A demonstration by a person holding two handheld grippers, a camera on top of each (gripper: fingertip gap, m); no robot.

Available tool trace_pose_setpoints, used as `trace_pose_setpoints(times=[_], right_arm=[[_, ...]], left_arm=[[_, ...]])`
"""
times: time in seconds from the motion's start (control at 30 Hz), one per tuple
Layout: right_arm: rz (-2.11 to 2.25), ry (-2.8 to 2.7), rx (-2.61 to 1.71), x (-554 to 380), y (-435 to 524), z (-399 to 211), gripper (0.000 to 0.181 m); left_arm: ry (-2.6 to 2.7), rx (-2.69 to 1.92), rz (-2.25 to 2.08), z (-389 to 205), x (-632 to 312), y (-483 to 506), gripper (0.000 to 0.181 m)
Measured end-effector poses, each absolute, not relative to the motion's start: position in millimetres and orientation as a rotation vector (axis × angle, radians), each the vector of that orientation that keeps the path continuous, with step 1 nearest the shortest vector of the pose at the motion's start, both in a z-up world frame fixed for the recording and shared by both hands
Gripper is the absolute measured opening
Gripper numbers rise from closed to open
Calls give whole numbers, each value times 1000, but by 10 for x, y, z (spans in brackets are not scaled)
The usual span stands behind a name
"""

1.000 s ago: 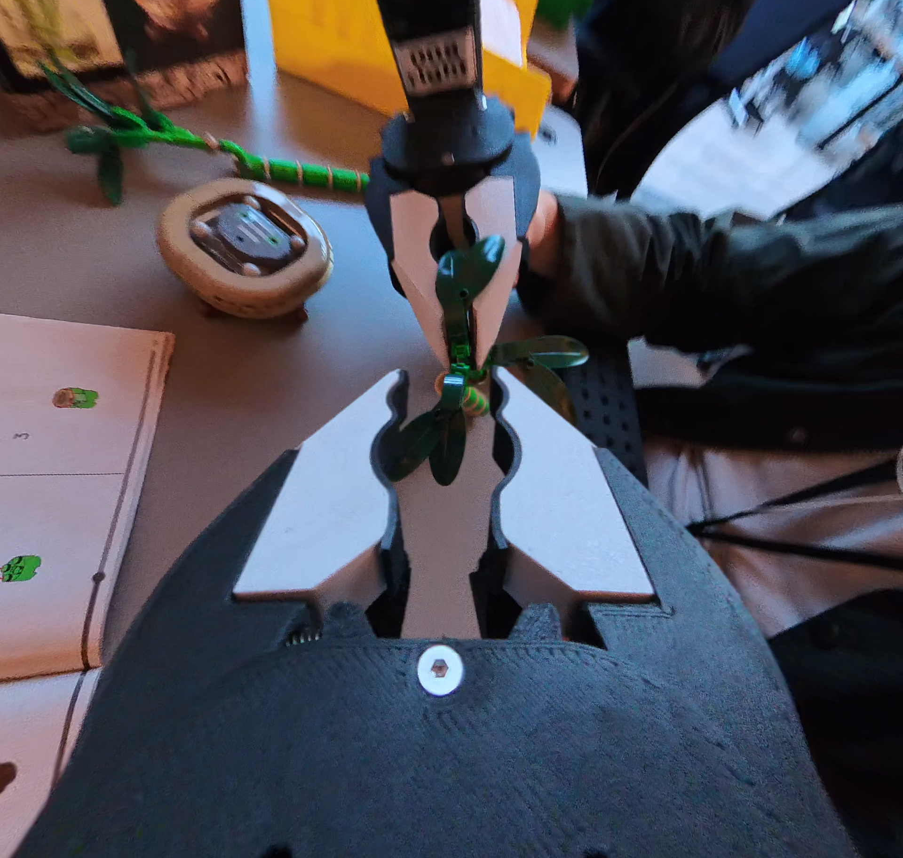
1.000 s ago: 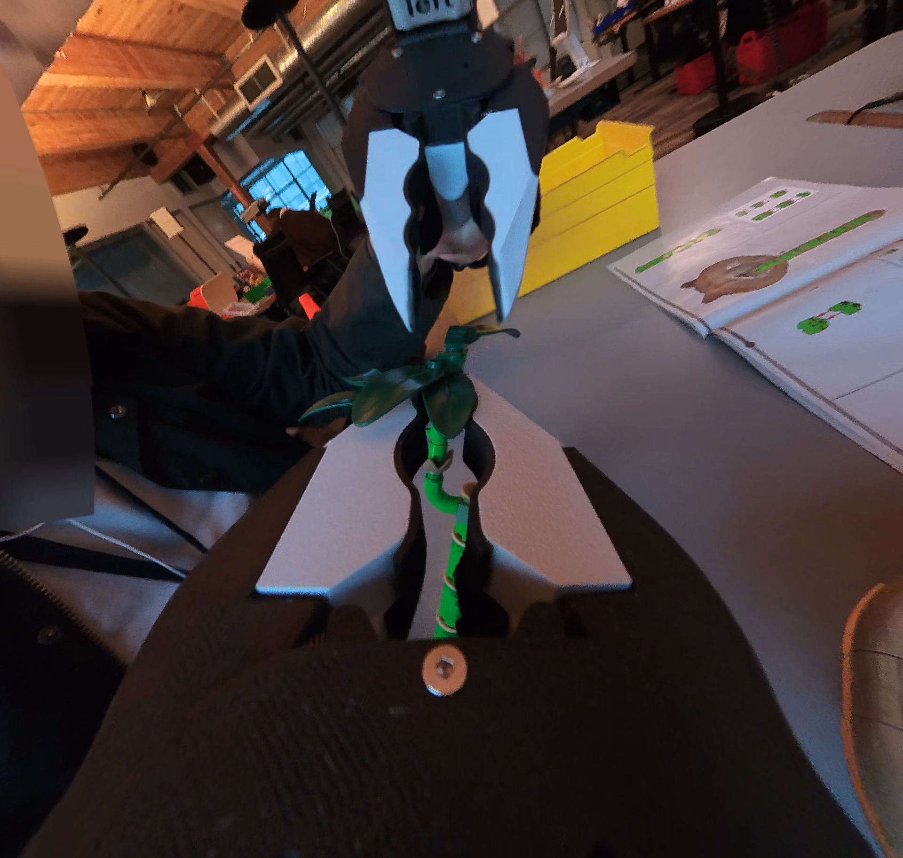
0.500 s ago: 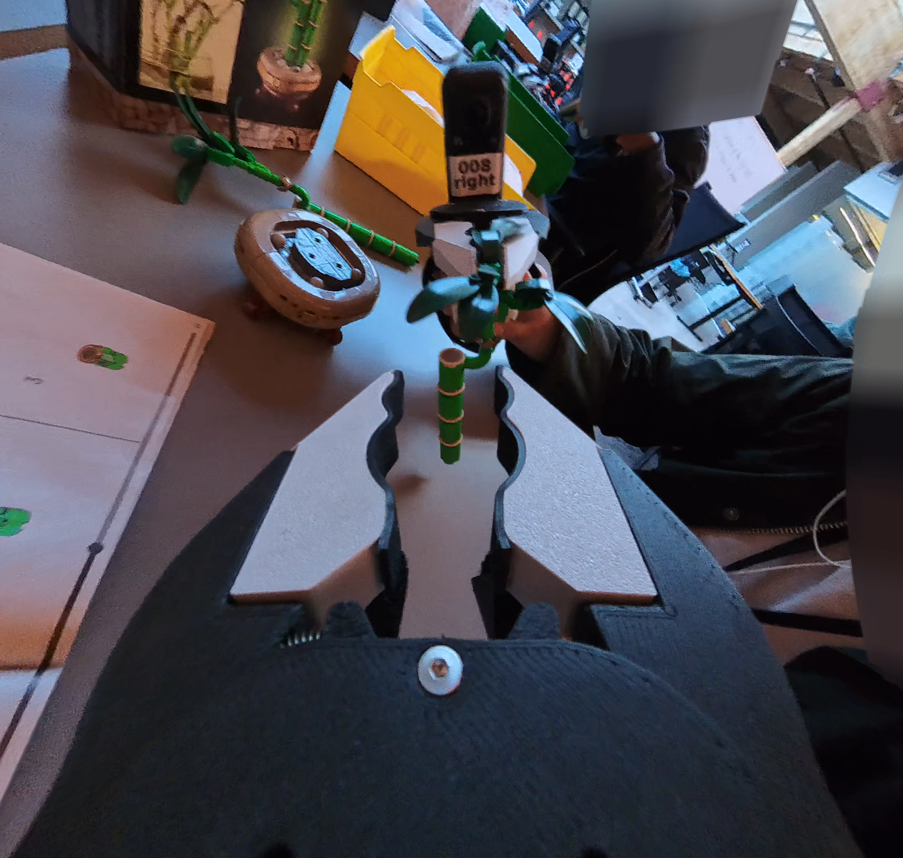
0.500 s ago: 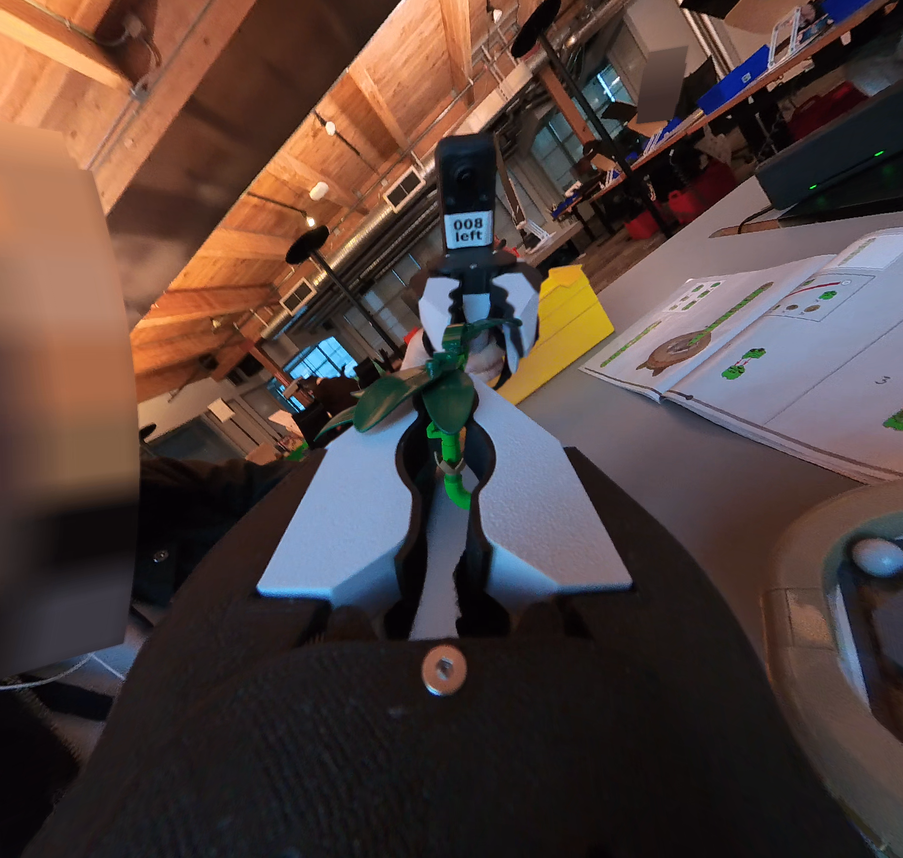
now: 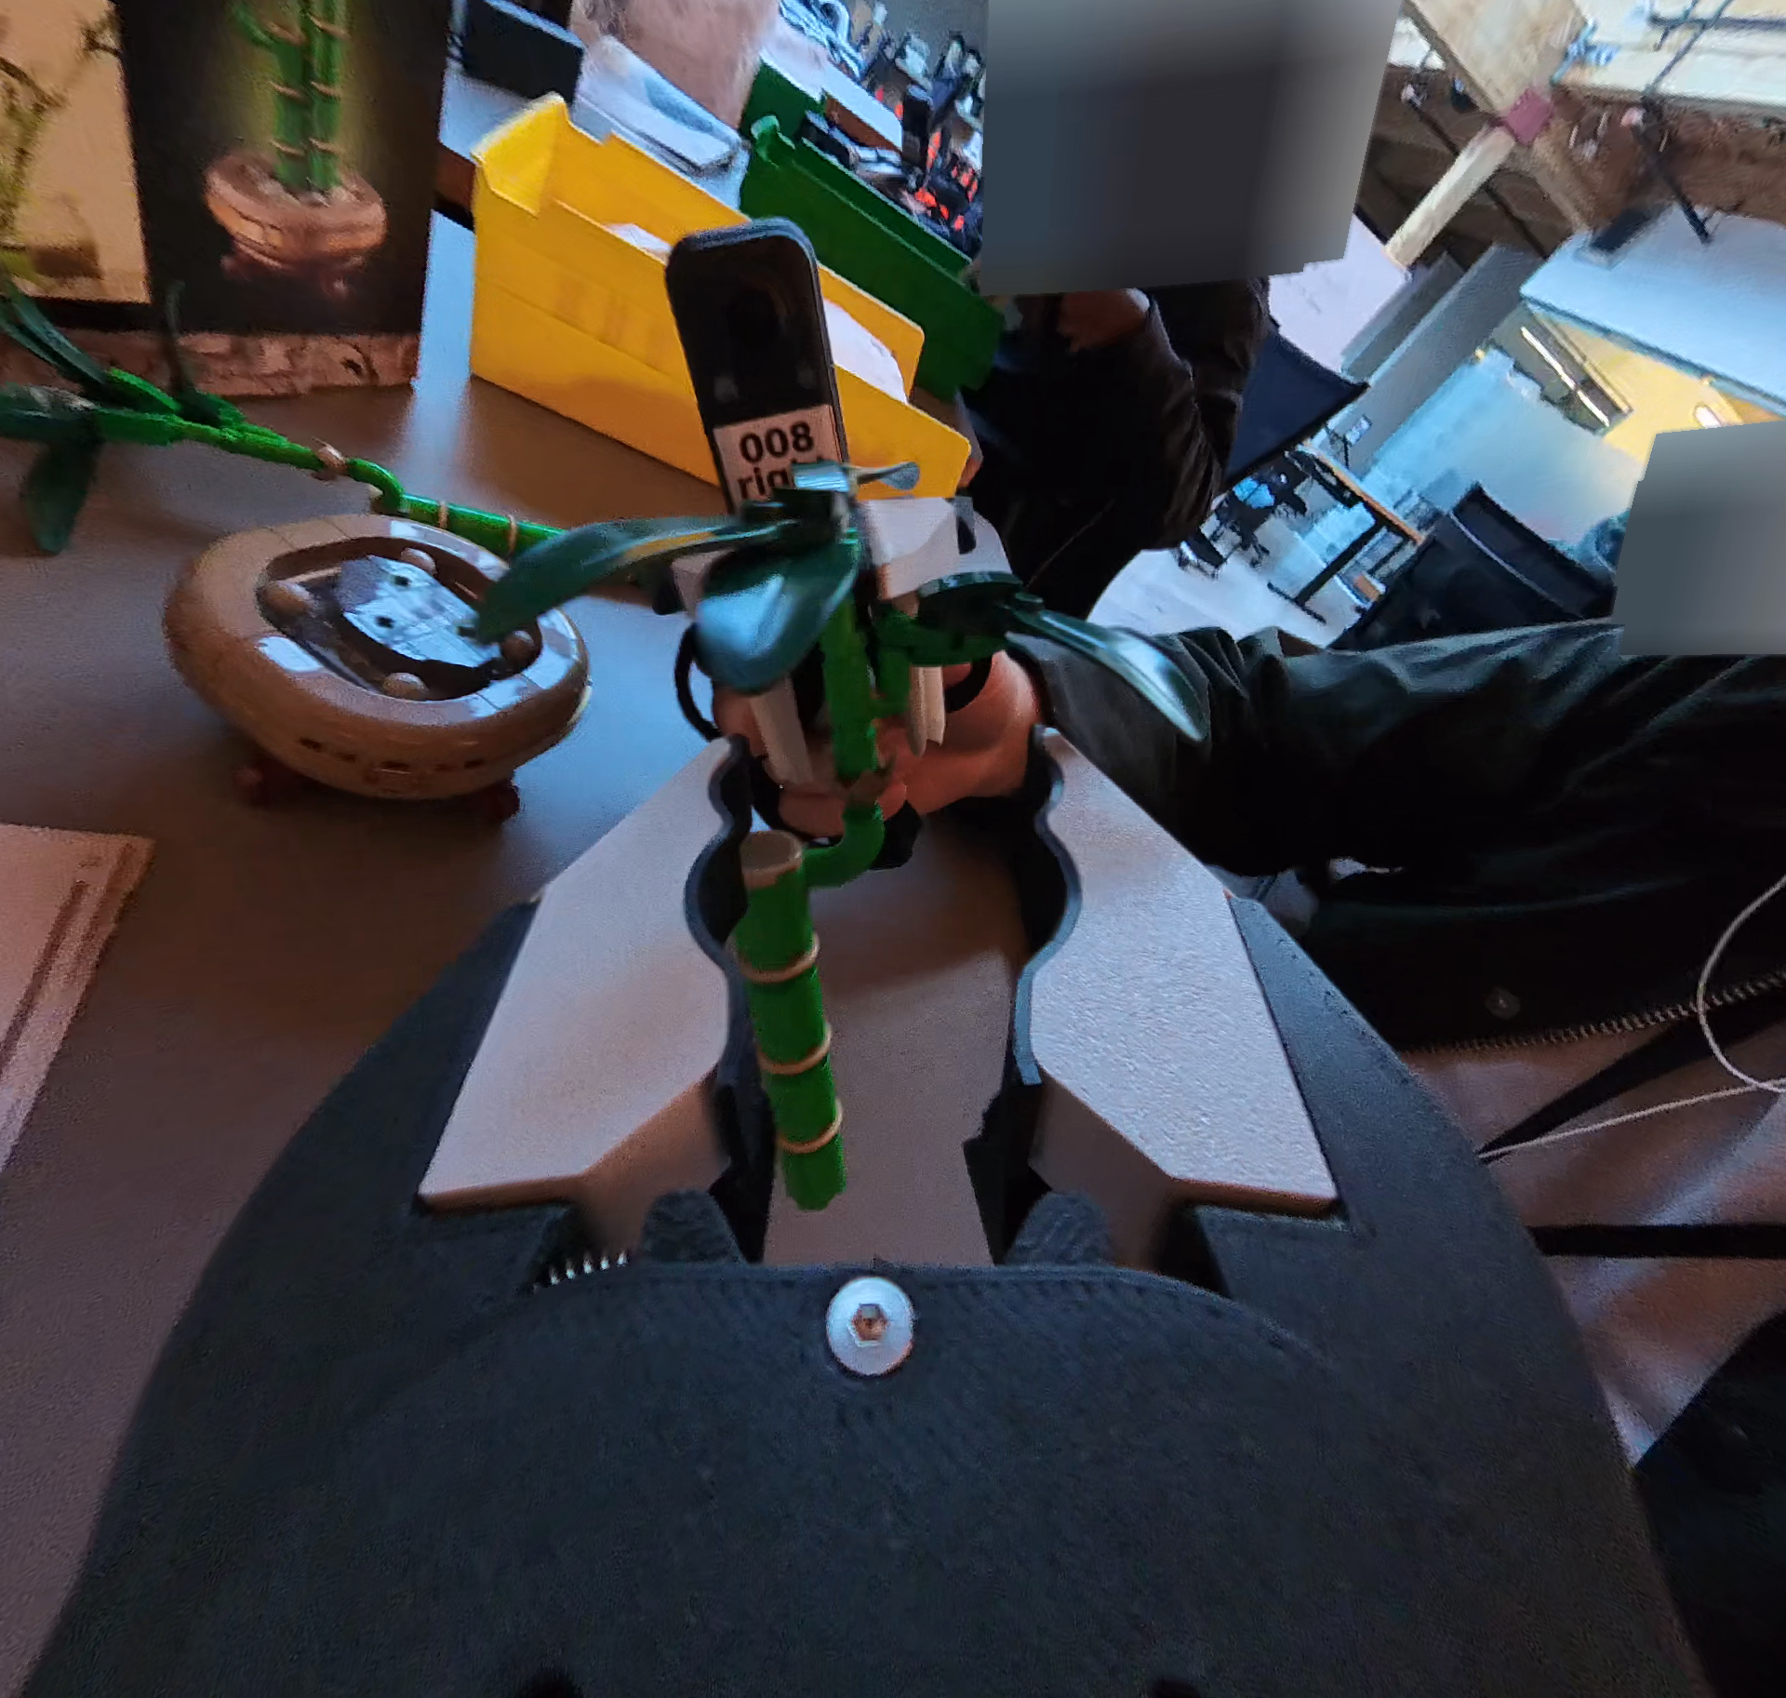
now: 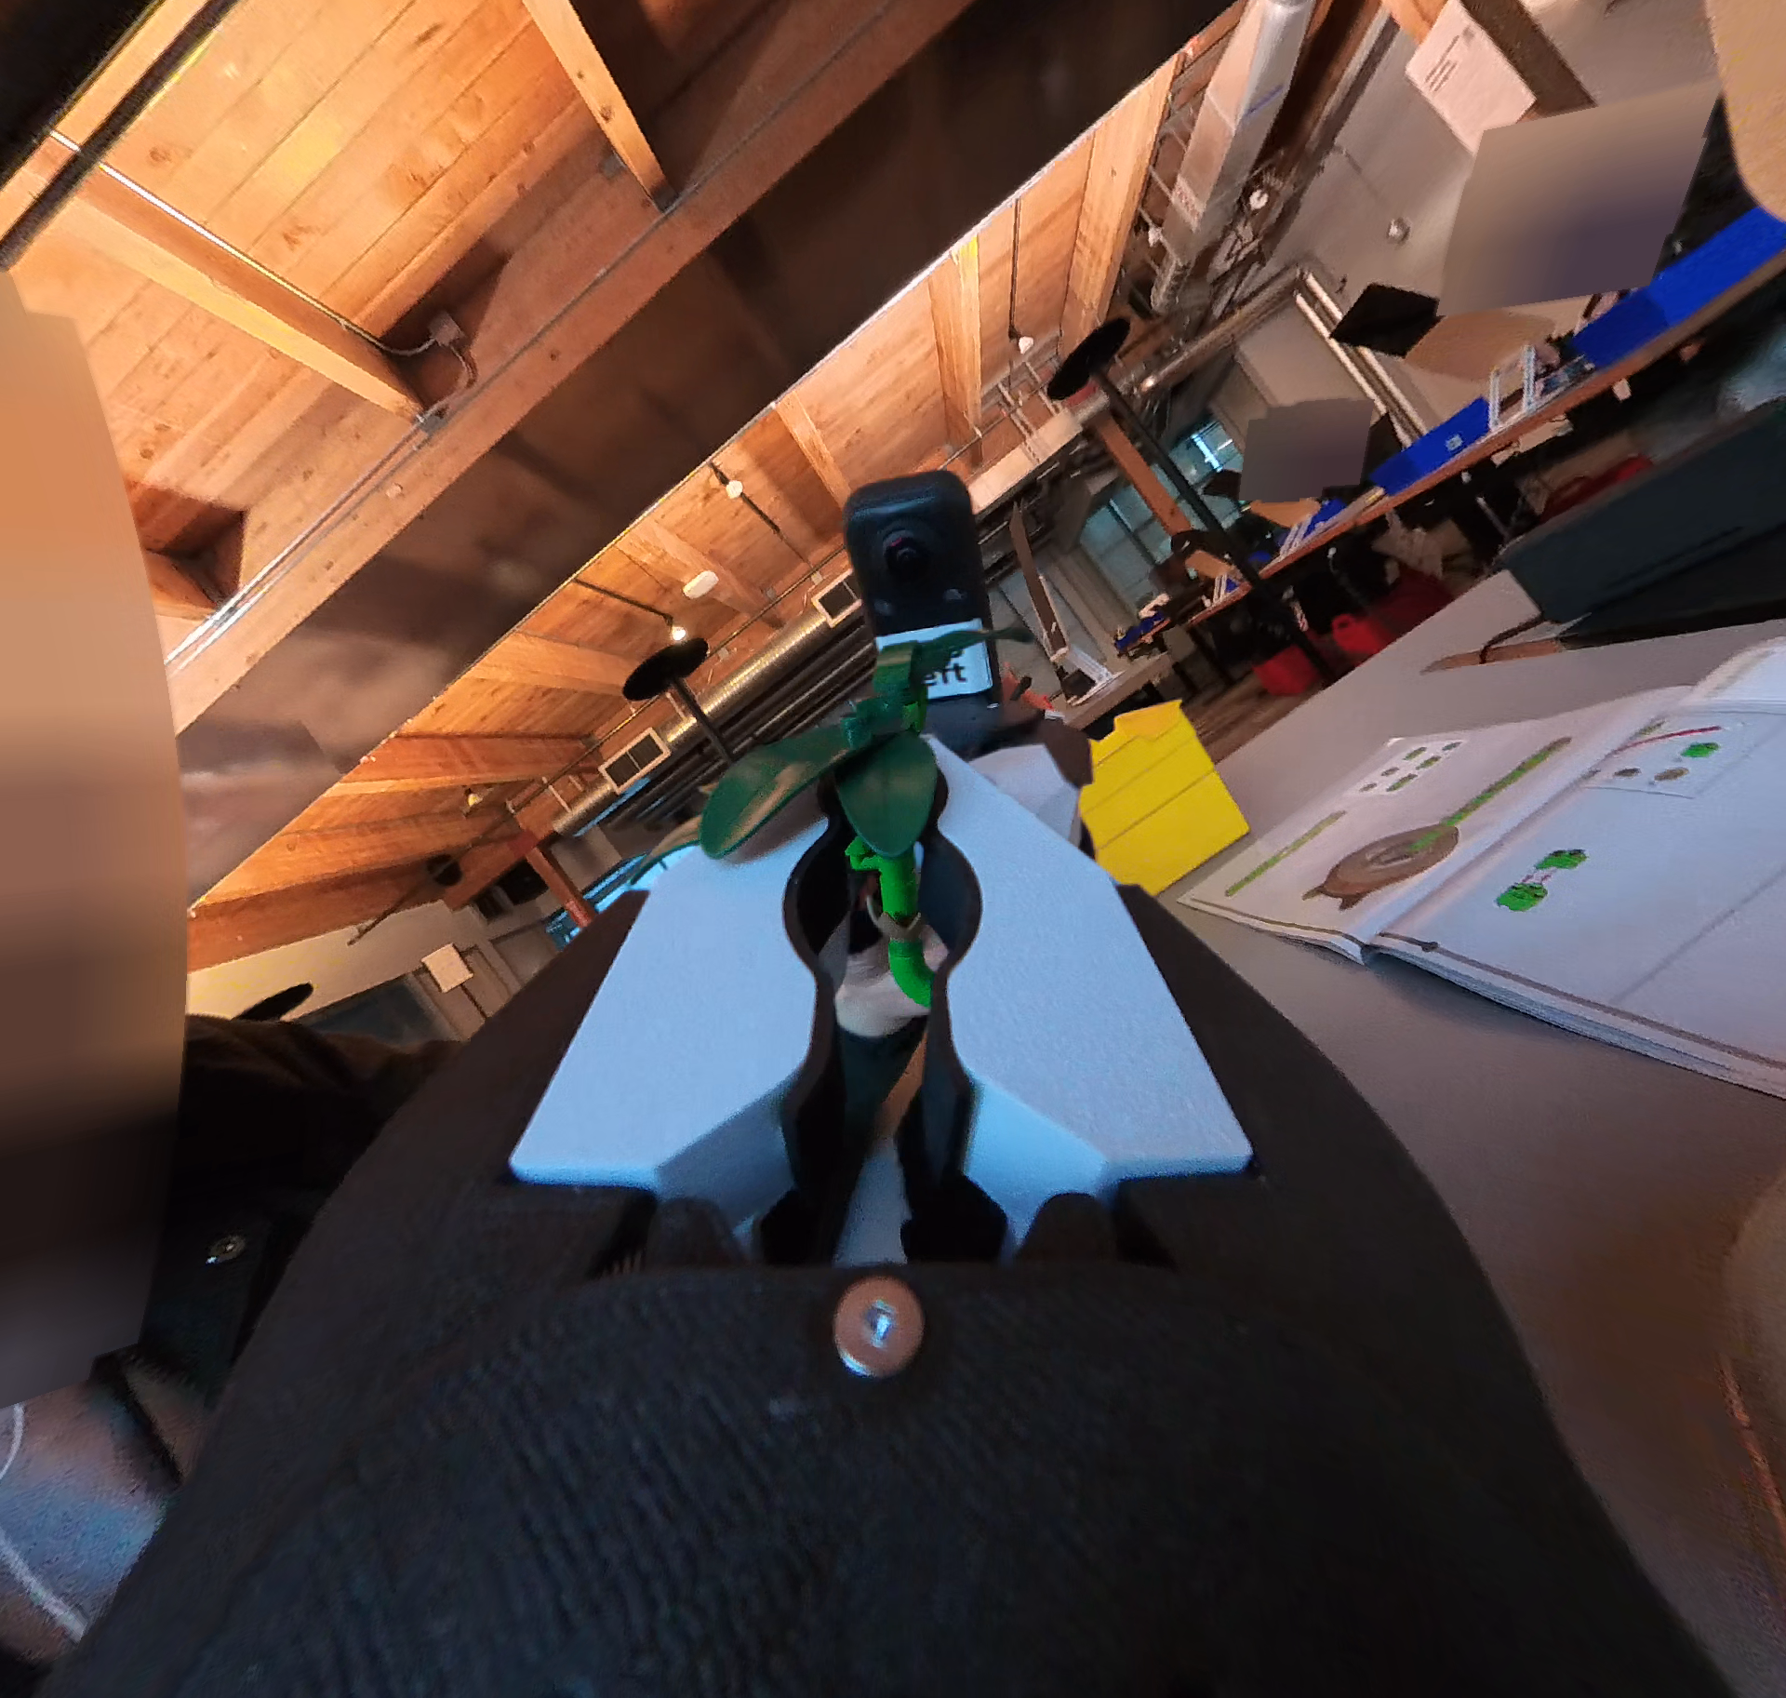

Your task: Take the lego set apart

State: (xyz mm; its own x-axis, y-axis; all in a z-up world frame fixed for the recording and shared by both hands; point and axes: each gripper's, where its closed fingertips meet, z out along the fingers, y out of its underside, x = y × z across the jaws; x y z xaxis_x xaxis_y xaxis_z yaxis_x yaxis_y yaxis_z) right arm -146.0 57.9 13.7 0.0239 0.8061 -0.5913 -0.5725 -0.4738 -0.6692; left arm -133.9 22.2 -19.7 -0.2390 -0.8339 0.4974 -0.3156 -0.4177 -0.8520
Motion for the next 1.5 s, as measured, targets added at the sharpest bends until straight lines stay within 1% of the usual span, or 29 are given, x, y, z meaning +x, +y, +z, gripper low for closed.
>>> trace_pose_setpoints(times=[0.07, 0.1, 0.13, 0.17, 0.27, 0.3, 0.37, 0.5, 0.57, 0.73, 0.77, 0.87, 0.93, 1.13, 1.23, 1.33, 1.43, 1.47, 1.5], right_arm=[[1643, -280, -1259, -1513, 587, 87, 5], [1643, -294, -1266, -1541, 578, 69, 5], [1653, -307, -1269, -1562, 567, 62, 5], [1661, -321, -1279, -1585, 557, 52, 6], [1643, -406, -1342, -1646, 527, -26, 9], [1612, -445, -1384, -1666, 530, -73, 12], [1482, -510, -1448, -1659, 574, -150, 30], [1226, -680, -1462, -1630, 564, -173, 37], [1032, -820, -1452, -1668, 517, -212, 39], [378, -1210, -1380, -1853, 417, -492, 37], [300, -1259, -1348, -1898, 386, -528, 35], [151, -1359, -1309, -1969, 337, -643, 22], [108, -1411, -1295, -1981, 308, -699, 14], [59, -1422, -1312, -1951, 314, -686, 12], [36, -1432, -1321, -1948, 326, -723, 12], [13, -1423, -1342, -1927, 365, -746, 12], [29, -1412, -1369, -1913, 381, -768, 12], [30, -1409, -1374, -1910, 386, -772, 12], [34, -1410, -1374, -1912, 384, -777, 12]], left_arm=[[1405, -1610, -1667, -233, -1311, 172, 43], [1412, -1615, -1645, -247, -1312, 167, 33], [1412, -1635, -1611, -276, -1322, 187, 20], [1418, -1647, -1595, -295, -1344, 194, 12], [1447, -1732, -1645, -339, -1454, 158, 11], [1462, -1762, -1646, -371, -1504, 153, 12], [1493, -1818, -1622, -455, -1619, 160, 11], [1544, -1991, -1594, -693, -1862, 156, 11], [1555, -2036, -1591, -787, -1925, 146, 11], [1664, -2093, -1599, -901, -1982, 3, 11], [1699, -2095, -1579, -935, -1987, -32, 11], [1802, -2101, -1520, -1019, -2007, -134, 11], [1830, -2097, -1482, -1048, -2008, -147, 11], [1785, -2080, -1552, -1002, -1972, -138, 12], [1692, -2068, -1622, -951, -1905, -70, 24], [1648, -2080, -1621, -980, -1880, -9, 29], [1634, -2080, -1638, -987, -1864, -2, 29], [1631, -2081, -1640, -991, -1865, 3, 26], [1638, -2082, -1639, -999, -1875, 2, 15]])
